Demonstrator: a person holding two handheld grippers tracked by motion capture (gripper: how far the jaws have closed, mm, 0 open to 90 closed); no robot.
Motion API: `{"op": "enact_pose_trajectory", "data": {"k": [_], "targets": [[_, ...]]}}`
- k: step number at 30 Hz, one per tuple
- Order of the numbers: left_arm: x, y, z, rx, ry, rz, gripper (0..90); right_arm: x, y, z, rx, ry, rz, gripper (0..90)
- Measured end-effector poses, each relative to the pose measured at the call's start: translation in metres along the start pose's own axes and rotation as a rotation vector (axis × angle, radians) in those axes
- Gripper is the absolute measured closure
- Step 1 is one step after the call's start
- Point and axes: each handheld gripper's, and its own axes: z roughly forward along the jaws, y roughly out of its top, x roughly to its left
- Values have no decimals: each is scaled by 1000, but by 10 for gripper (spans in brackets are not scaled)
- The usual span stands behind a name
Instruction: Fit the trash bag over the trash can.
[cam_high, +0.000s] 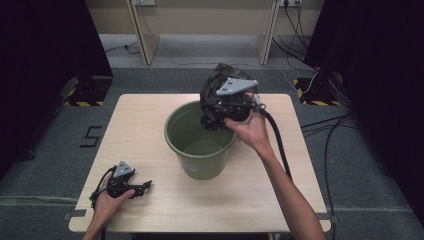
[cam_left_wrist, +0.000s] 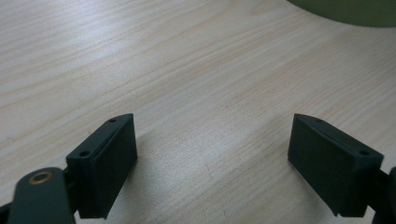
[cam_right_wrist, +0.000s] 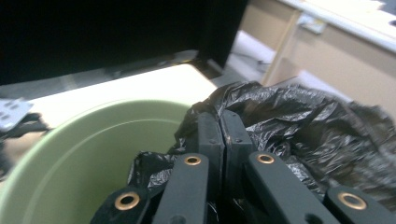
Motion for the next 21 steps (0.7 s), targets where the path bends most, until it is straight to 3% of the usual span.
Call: {"op": "enact_pose_trajectory", "data": {"k": [1, 2, 3, 10, 14, 16, 17, 19, 20, 21], "targets": [[2, 3, -3, -12, -21, -30, 171, 5, -1, 5, 10, 15, -11, 891], [2, 3, -3, -12, -21, -30, 174, 10, -2, 10, 26, 31, -18, 891], [3, 10, -10, -43, -31, -36, 173, 15, -3, 15, 41, 46, -30, 891], [3, 60, -43, -191, -52, -15, 173, 41, -13, 41, 145, 125, -76, 889], [0, 96, -52, -206, -64, 36, 164, 50, -14, 45, 173, 153, -93, 886], [-1, 105, -53, -208, -77, 35, 162, 52, -14, 45, 172, 162, -92, 885], [-1, 121, -55, -203, -104, 42, 159, 53, -14, 45, 173, 168, -85, 884], [-1, 136, -56, -203, -103, 46, 159, 54, -14, 45, 173, 175, -85, 882], [-1, 136, -56, -203, -103, 46, 158, 54, -14, 45, 173, 175, -85, 882], [0, 150, -57, -206, -111, 44, 157, 55, -15, 46, 181, 179, -85, 880]]}}
